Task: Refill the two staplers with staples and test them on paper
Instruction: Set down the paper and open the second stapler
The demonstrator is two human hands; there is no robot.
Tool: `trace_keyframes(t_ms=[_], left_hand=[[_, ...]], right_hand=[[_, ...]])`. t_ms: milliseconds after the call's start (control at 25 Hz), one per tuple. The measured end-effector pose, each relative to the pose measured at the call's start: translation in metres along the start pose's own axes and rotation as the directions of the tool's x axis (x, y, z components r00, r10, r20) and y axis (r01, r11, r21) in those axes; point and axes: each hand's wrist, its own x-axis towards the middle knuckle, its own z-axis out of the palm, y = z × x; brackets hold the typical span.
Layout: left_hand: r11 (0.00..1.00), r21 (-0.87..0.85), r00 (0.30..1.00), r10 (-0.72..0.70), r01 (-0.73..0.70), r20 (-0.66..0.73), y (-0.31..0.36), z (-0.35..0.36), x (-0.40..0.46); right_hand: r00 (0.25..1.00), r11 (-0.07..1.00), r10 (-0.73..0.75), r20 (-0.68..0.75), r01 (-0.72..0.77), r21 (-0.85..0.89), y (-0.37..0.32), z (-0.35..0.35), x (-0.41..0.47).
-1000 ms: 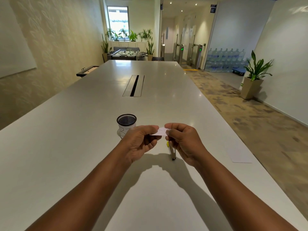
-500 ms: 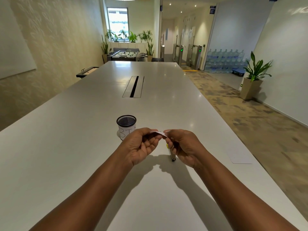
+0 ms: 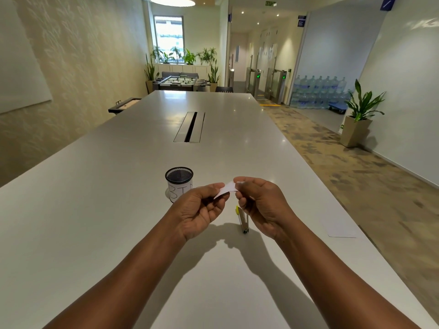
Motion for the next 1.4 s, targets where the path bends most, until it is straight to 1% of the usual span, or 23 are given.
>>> trace_keyframes(t_ms=[240,400,480,560,680,840,920,1040,1120,1320,1400], left_hand=[[1.000,-0.022,1.000,0.015,-0.014,0.001,0.005,0.003,-0.005],[0.999,0.035,0.999,0.033,-0.032,-0.035,0.007,0.004,-0.002],[0.997,0.065,0.997,0.039,-0.035,-0.066,0.004,0.003,0.000],[0.997,0.071,0.996,0.033,-0.028,-0.077,0.000,0.001,0.002],[0.994,0.101,0.998,0.040,-0.034,-0.052,-0.004,0.000,0.003],[0.981,0.187,0.997,0.068,-0.059,-0.045,-0.006,-0.001,0.005],[0.980,0.193,0.994,0.073,-0.057,-0.079,-0.007,0.001,0.008],[0.989,0.147,0.989,0.052,-0.031,-0.136,-0.009,0.002,0.011],[0.987,0.156,0.991,0.060,-0.041,-0.124,-0.009,0.001,0.013],[0.962,0.259,0.996,0.091,-0.082,-0.022,-0.008,-0.005,0.014],[0.957,0.276,0.995,0.096,-0.088,-0.015,-0.009,-0.008,0.016]], right_hand=[[0.999,0.999,0.039,0.002,-0.039,0.010,0.007,0.001,-0.004],[0.999,0.999,0.042,0.012,-0.042,-0.013,0.008,0.000,-0.004],[1.000,0.998,0.007,0.012,-0.007,-0.062,0.009,0.000,-0.003],[0.999,0.987,-0.041,0.011,0.042,-0.155,0.008,-0.001,-0.002],[0.995,0.957,-0.093,0.025,0.097,-0.272,0.006,-0.002,-0.001],[0.991,0.916,-0.117,0.064,0.132,-0.380,0.006,-0.003,-0.002],[0.991,0.903,-0.118,0.070,0.137,-0.407,0.007,-0.003,-0.001],[0.992,0.910,-0.098,0.076,0.121,-0.397,0.008,-0.002,-0.001],[0.993,0.912,-0.097,0.073,0.118,-0.393,0.008,-0.002,0.000],[0.992,0.914,-0.109,0.060,0.124,-0.387,0.010,-0.006,0.003],[0.992,0.909,-0.112,0.061,0.127,-0.396,0.011,-0.007,0.004]])
